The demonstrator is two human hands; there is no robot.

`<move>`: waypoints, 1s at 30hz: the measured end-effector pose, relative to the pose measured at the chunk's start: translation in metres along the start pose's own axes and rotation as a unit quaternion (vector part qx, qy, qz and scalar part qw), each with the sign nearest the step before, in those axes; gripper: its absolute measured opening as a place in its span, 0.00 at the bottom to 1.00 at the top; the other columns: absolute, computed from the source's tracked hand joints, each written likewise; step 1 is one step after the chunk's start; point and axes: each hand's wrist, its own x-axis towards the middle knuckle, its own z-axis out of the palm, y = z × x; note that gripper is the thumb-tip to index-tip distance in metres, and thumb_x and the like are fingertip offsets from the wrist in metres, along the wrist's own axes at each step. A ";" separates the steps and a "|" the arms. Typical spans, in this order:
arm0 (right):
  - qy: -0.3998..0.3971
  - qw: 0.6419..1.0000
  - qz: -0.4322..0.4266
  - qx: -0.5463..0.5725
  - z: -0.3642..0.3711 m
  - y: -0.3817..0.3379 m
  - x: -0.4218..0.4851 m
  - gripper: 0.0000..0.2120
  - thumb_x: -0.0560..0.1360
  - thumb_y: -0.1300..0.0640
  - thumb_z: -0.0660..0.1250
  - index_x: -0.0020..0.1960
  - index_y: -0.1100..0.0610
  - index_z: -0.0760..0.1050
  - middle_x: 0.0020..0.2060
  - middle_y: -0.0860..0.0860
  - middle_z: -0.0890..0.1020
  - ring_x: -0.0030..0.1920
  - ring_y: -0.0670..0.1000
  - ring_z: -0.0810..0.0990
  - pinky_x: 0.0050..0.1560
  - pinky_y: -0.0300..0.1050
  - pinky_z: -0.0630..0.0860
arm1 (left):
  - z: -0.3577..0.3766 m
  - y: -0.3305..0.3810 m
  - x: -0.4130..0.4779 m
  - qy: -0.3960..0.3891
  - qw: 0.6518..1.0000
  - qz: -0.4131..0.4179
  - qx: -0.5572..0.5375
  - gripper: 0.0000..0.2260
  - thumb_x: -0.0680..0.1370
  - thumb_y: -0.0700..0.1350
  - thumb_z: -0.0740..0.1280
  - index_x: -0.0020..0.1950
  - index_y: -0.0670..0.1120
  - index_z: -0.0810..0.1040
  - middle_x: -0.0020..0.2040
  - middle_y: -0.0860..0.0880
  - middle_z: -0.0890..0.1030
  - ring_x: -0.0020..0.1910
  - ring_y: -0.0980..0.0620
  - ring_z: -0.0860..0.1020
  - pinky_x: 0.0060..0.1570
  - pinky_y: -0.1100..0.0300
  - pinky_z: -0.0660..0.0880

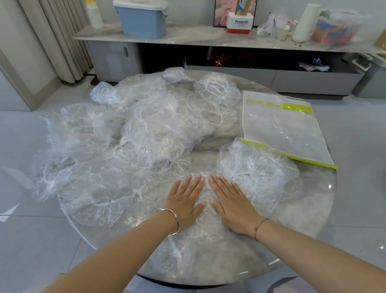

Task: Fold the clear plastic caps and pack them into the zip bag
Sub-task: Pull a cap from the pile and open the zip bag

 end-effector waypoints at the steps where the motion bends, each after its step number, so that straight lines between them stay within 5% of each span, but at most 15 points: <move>1: -0.003 1.000 0.001 -0.003 0.000 0.000 0.000 0.38 0.70 0.36 0.28 0.76 0.51 0.35 0.76 0.45 0.37 0.74 0.42 0.33 0.72 0.42 0.30 | -0.001 0.000 0.000 -0.006 1.000 0.001 0.001 0.36 0.70 0.67 0.26 0.74 0.51 0.32 0.73 0.56 0.32 0.74 0.54 0.33 0.72 0.54 0.32; 4: -0.026 1.000 -0.004 -0.008 -0.007 0.000 0.001 0.38 0.73 0.33 0.30 0.77 0.52 0.35 0.75 0.45 0.36 0.75 0.44 0.34 0.73 0.43 0.32 | -0.015 -0.003 0.002 -0.051 0.999 0.009 -0.016 0.34 0.75 0.67 0.38 0.76 0.50 0.37 0.76 0.54 0.36 0.75 0.54 0.36 0.73 0.55 0.36; 6: -0.040 0.999 -0.005 0.014 -0.021 -0.003 0.001 0.32 0.80 0.39 0.39 0.77 0.54 0.38 0.76 0.46 0.40 0.76 0.45 0.37 0.73 0.43 0.33 | -0.032 -0.011 -0.001 -0.061 0.998 0.020 -0.028 0.35 0.77 0.66 0.50 0.77 0.50 0.43 0.77 0.53 0.41 0.76 0.54 0.40 0.73 0.55 0.39; 11: 0.069 0.995 -0.059 0.031 -0.046 -0.010 -0.002 0.24 0.81 0.46 0.54 0.75 0.51 0.57 0.75 0.46 0.59 0.75 0.44 0.53 0.73 0.40 0.36 | -0.062 -0.036 -0.017 0.001 0.999 0.043 -0.015 0.34 0.72 0.65 0.65 0.74 0.56 0.60 0.74 0.55 0.60 0.73 0.54 0.57 0.72 0.56 0.53; 18: -0.023 0.997 -0.072 0.021 -0.035 -0.011 -0.006 0.23 0.81 0.43 0.52 0.74 0.49 0.61 0.75 0.45 0.59 0.74 0.41 0.55 0.74 0.44 0.38 | -0.068 -0.043 -0.028 0.026 0.999 0.037 0.009 0.21 0.74 0.58 0.66 0.66 0.57 0.71 0.61 0.56 0.75 0.64 0.56 0.68 0.64 0.62 0.59; 24: 0.087 0.994 -0.053 0.029 -0.043 -0.028 -0.005 0.37 0.69 0.28 0.52 0.70 0.50 0.66 0.68 0.45 0.71 0.69 0.44 0.65 0.75 0.46 0.45 | -0.065 -0.041 -0.025 0.078 0.996 0.040 0.008 0.10 0.77 0.53 0.63 0.55 0.55 0.80 0.56 0.56 0.79 0.60 0.55 0.72 0.63 0.61 0.61; 28: 0.197 0.977 -0.074 0.033 -0.049 -0.037 -0.001 0.19 0.73 0.44 0.67 0.59 0.53 0.78 0.54 0.48 0.81 0.57 0.49 0.77 0.66 0.42 0.59 | -0.072 -0.024 -0.025 0.230 0.963 0.103 -0.095 0.12 0.75 0.56 0.63 0.49 0.51 0.82 0.49 0.55 0.82 0.50 0.54 0.78 0.54 0.55 0.74; 30: 0.221 0.971 -0.048 0.075 -0.060 -0.034 0.000 0.08 0.75 0.53 0.69 0.51 0.55 0.83 0.46 0.50 0.84 0.49 0.51 0.80 0.55 0.39 0.67 | -0.076 -0.014 -0.026 0.250 0.944 0.103 -0.187 0.18 0.72 0.61 0.66 0.56 0.53 0.79 0.54 0.57 0.80 0.54 0.58 0.76 0.56 0.59 0.72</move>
